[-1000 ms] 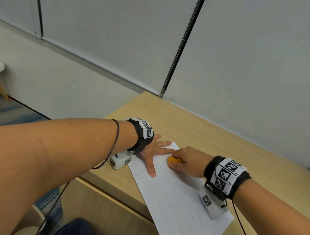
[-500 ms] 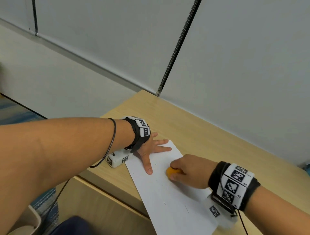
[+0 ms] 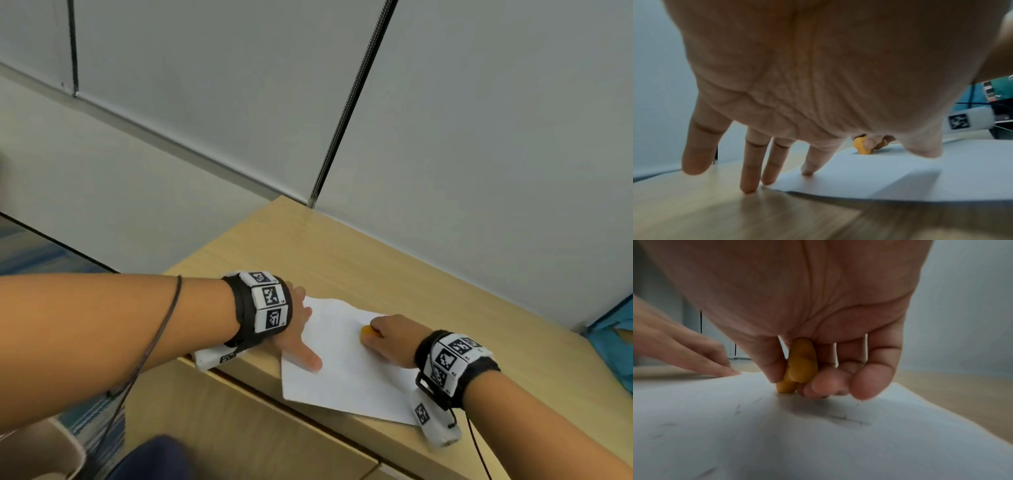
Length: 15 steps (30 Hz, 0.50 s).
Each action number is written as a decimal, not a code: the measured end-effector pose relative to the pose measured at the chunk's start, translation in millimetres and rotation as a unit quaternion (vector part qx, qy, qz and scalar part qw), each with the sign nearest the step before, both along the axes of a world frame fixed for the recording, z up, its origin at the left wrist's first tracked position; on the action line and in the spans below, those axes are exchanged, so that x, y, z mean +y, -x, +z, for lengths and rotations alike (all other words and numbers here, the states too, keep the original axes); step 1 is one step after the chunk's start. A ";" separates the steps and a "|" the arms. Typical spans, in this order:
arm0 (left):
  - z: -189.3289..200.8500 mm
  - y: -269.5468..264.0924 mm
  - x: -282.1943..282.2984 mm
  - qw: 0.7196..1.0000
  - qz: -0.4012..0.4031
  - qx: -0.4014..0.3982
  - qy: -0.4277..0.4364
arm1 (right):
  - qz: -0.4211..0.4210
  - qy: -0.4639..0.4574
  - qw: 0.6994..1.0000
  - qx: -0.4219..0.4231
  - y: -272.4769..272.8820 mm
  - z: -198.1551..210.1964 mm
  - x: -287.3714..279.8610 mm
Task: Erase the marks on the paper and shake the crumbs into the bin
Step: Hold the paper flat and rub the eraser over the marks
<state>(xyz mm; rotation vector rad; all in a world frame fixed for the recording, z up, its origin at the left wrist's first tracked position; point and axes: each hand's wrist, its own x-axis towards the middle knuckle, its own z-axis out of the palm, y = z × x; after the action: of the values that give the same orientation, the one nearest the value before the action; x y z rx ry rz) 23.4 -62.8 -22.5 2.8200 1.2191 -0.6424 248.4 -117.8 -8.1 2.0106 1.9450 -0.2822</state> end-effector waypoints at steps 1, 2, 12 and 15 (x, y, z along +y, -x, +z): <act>4.6 2.7 -1.5 1.000 -0.014 0.010 -0.007 | 0.004 -0.008 1.000 -0.011 -0.8 -0.6 3.2; 8.3 4.9 -0.9 0.999 -0.032 0.027 -0.015 | 0.007 -0.015 1.000 -0.015 -1.4 -0.9 5.9; 22.2 -6.6 36.2 0.993 -0.111 -0.012 0.035 | 0.091 -0.045 0.993 0.058 38.5 -3.4 15.8; 2.8 -11.3 44.0 0.993 -0.104 0.005 0.061 | 0.117 -0.042 0.990 0.068 56.5 -9.6 13.1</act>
<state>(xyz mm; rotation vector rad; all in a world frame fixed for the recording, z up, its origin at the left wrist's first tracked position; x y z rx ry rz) 34.7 -18.8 -19.7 2.8662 0.8596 -0.7127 191.9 -104.7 -17.8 1.8295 2.2881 -0.2899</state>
